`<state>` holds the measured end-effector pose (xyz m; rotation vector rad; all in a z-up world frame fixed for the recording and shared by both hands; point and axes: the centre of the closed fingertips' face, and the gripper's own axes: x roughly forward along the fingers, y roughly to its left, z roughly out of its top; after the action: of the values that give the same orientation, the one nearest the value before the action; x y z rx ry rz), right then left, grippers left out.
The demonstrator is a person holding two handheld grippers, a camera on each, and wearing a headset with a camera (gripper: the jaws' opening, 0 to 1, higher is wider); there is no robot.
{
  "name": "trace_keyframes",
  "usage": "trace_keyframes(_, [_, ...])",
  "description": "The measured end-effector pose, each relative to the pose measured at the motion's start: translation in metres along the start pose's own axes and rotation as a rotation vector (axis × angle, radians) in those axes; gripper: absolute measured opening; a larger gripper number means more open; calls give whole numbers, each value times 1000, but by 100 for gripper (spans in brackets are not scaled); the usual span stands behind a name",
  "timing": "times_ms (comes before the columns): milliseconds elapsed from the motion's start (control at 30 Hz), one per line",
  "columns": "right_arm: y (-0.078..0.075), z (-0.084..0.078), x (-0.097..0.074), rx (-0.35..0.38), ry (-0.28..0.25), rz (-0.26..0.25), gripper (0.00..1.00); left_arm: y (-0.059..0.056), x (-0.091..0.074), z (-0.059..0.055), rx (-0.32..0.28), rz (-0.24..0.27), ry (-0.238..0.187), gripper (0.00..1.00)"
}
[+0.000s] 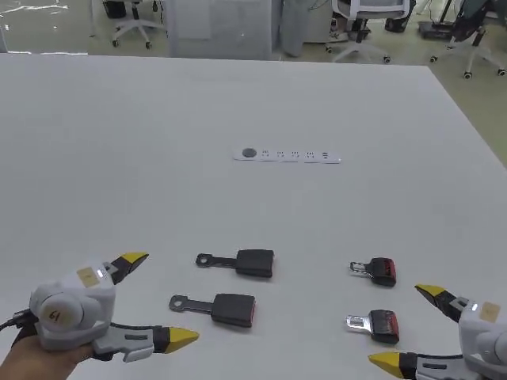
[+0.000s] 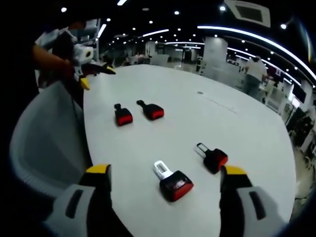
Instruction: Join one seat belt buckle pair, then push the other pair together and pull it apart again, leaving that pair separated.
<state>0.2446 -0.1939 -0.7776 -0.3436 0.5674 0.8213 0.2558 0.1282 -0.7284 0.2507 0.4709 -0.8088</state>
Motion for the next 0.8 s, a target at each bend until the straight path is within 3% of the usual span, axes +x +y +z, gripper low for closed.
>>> trace_keyframes(800, [0, -12, 7, -39, 53, 57, 88, -8, 18, -7, 33, -55, 39, 96])
